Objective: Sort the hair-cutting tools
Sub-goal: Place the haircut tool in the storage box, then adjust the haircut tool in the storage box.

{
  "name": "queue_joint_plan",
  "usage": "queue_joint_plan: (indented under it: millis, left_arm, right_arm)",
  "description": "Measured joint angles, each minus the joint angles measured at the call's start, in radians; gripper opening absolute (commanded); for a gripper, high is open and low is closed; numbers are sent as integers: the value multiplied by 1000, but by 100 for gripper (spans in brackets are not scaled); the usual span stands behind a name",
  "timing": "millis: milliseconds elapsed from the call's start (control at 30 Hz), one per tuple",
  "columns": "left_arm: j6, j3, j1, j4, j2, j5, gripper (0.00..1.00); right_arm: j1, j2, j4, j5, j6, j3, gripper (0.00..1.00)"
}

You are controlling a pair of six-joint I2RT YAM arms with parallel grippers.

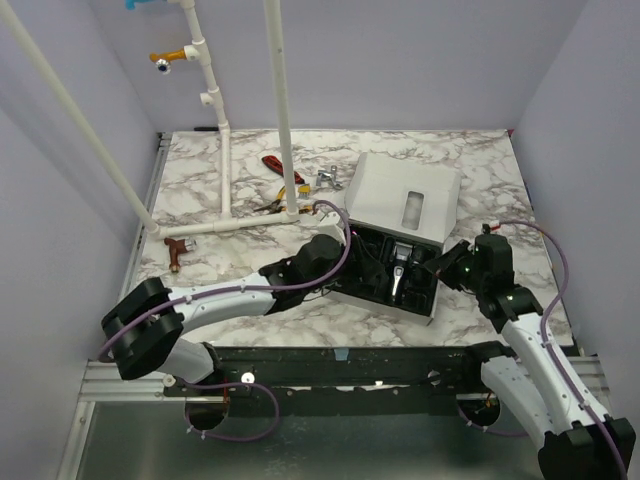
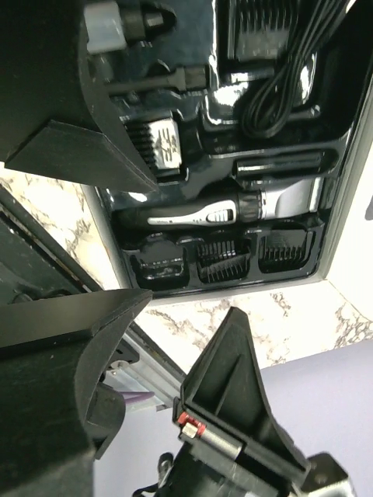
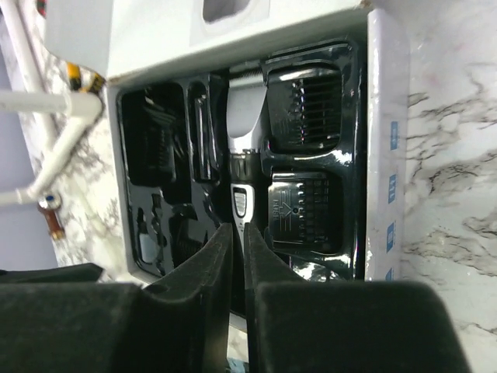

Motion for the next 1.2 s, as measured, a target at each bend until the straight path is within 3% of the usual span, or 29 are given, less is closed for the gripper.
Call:
queue_joint_plan:
  millis: [367,800,1067,1200]
  left_arm:
    - [45,-208,0,-25,-253,-132,53]
    - [55,-298,0,-27,-289,-174,53]
    - [69,-321,12,-26,-366,-189,54]
    - [78,-323,50,-27,-391,-191,54]
  right_arm:
    - [0,120,69,-108,-32,-85,8]
    - [0,193,126,-81,-26,-97,8]
    - [0,66,143,-79,-21,-85,8]
    - [0,163,146,-71,-16,-72,8]
